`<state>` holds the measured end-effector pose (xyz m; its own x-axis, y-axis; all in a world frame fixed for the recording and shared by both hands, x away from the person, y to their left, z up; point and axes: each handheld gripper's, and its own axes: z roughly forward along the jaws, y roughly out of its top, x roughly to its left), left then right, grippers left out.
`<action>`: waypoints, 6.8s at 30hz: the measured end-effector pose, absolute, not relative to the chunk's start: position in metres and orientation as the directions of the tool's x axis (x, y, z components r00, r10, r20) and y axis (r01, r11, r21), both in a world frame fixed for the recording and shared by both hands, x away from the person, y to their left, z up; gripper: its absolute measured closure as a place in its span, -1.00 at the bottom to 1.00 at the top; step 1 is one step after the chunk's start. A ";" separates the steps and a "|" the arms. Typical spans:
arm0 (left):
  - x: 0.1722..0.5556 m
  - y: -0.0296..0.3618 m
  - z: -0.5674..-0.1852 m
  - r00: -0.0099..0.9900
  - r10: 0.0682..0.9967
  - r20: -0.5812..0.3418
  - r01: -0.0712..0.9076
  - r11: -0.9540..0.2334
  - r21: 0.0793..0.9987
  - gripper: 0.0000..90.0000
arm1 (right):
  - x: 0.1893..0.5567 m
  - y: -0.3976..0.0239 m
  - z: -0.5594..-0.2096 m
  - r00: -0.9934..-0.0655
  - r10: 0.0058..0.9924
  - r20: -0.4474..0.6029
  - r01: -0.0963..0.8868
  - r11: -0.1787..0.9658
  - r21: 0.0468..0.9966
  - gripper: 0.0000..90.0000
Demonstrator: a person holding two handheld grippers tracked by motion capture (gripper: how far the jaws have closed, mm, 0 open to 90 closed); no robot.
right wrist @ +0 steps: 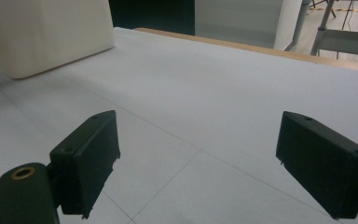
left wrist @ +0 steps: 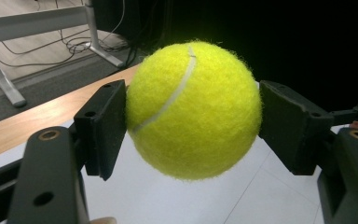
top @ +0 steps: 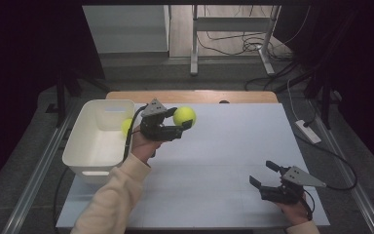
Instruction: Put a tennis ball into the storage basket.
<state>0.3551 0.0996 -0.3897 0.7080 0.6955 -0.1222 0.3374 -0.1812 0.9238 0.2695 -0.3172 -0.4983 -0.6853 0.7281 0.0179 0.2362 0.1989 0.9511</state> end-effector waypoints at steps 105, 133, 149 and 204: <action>0.359 0.223 -0.365 0.422 0.901 -0.104 0.372 -0.068 0.926 -0.37 | 0.270 -0.315 -0.497 -0.687 0.727 0.012 0.231 0.202 0.952 -0.71; 0.370 0.258 -0.379 0.288 0.949 -0.126 0.454 -0.020 0.891 -0.37 | 0.270 -0.315 -0.498 -0.687 0.726 0.010 0.230 0.205 0.951 -0.71; 0.381 0.276 -0.392 0.199 0.971 -0.129 0.537 0.002 0.844 -0.38 | 0.270 -0.315 -0.498 -0.686 0.727 0.010 0.231 0.205 0.951 -0.71; 0.357 0.256 -0.394 0.390 0.904 -0.176 0.550 -0.075 0.832 -0.75 | 0.270 -0.317 -0.499 -0.684 0.729 0.020 0.236 0.196 0.952 -0.71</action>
<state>0.3570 0.2565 -0.3940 0.3899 0.9039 -0.1759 0.5501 -0.0754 0.8317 0.2702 -0.3173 -0.4985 -0.6841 0.7291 0.0200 0.2362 0.1956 0.9518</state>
